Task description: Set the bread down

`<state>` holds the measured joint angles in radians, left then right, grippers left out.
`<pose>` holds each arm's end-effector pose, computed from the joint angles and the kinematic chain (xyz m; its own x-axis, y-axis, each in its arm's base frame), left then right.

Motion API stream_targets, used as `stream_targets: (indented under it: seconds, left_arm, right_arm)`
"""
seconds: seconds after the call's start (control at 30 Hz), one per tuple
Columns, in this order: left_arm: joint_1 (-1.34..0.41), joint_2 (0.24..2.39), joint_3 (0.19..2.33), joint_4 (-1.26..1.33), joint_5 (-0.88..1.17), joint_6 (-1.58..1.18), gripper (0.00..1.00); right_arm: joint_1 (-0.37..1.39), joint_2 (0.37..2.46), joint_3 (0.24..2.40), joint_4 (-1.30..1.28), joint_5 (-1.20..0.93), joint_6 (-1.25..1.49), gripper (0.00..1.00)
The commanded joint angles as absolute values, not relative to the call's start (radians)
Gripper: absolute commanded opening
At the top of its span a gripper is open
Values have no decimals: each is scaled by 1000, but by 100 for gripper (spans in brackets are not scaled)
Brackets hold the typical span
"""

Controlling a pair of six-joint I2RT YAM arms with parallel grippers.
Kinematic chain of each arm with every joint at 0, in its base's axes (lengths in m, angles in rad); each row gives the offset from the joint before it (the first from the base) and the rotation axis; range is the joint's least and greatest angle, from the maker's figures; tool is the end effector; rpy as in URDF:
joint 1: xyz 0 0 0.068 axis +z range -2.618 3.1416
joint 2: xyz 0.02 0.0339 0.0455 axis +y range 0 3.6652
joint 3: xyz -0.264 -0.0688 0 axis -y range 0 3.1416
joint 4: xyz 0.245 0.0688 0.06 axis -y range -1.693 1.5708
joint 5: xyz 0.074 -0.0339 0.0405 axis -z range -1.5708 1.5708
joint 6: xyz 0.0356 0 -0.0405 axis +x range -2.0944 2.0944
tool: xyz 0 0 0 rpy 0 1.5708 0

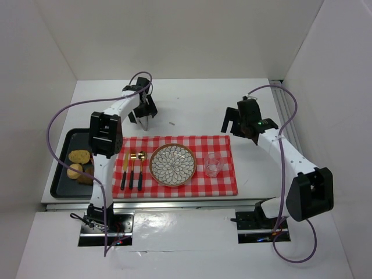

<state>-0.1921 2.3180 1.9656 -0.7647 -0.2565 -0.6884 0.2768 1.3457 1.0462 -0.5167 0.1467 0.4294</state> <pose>0.4902 -0.0861 0.1815 -0.7294 -0.4842 -0.4833 -0.5022 0.8587 -0.1023 0.2782 0.0736 0.2763 -0.7096 0.2265 -0.6671 0.1335 0.9730 0.1884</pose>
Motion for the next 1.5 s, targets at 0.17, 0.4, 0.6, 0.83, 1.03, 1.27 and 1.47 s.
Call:
stream_targets:
  seconds: [0.17, 0.4, 0.6, 0.83, 1.03, 1.27, 1.47]
  left_arm:
    - [-150, 2456, 2173, -792, -324, -738, 100]
    - [-132, 2478, 2208, -781, -293, -716, 72]
    - [-132, 2295, 2169, -756, -293, -674, 34]
    - [-132, 1938, 1926, -756, -250, -623, 34]
    - [-123, 1564, 1554, -768, -221, -540, 34]
    - [-123, 1209, 1327, -963, -225, -501, 39]
    - [-123, 1147, 1330, -1172, -255, -609, 54]
  right_arm:
    - [272, 1397, 1115, -492, 118, 414, 100]
    - [272, 1416, 1115, -483, 98, 414, 100]
    - [272, 1395, 1115, -483, 98, 423, 100]
    - [272, 1336, 1083, -462, 89, 433, 100]
    - [272, 1275, 1014, -377, 68, 457, 100]
    - [272, 1296, 1005, -359, 48, 468, 100]
    - [272, 1278, 977, -341, 23, 468, 100]
